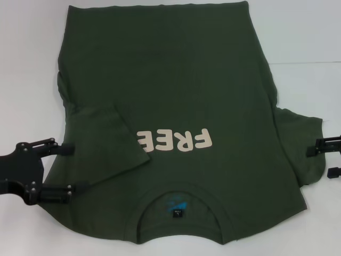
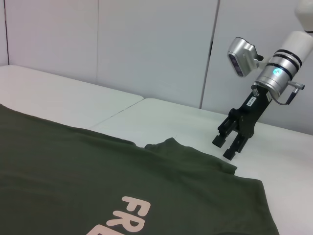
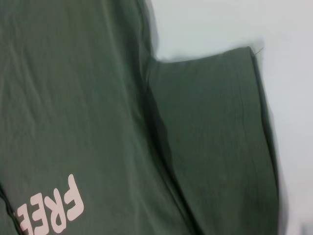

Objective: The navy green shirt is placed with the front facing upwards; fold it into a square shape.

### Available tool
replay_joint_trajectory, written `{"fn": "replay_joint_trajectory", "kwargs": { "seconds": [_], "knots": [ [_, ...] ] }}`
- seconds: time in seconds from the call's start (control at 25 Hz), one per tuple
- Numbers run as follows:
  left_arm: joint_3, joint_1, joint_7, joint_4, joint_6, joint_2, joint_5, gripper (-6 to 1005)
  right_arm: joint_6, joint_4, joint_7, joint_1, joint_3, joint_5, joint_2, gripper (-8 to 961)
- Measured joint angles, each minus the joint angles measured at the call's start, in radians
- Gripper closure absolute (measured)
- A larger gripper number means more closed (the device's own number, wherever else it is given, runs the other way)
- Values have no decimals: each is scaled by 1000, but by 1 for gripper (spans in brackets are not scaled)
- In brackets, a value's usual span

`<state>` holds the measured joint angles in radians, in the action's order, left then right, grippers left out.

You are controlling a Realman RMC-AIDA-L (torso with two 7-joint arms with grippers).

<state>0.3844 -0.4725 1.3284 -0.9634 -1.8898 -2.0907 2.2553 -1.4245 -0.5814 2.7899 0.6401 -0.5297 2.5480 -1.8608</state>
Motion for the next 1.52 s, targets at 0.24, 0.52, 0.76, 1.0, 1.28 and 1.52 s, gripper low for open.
{"fn": "replay_joint_trajectory", "kwargs": {
  "seconds": [0.24,0.52,0.76,1.0,1.28,1.52],
  "knots": [
    [-1,0,0,0,0,0,0,62,1,1,-1,-1,0,0,-1,80],
    [-1,0,0,0,0,0,0,61,1,2,-3,-6,0,0,1,81],
    [-1,0,0,0,0,0,0,61,5,3,-10,-2,0,0,-1,82],
    [-1,0,0,0,0,0,0,61,9,11,-11,-2,0,0,-3,83],
    [-1,0,0,0,0,0,0,61,14,12,-14,-2,1,0,-8,84],
    [-1,0,0,0,0,0,0,61,16,12,-15,1,1,0,-13,85]
  ]
}}
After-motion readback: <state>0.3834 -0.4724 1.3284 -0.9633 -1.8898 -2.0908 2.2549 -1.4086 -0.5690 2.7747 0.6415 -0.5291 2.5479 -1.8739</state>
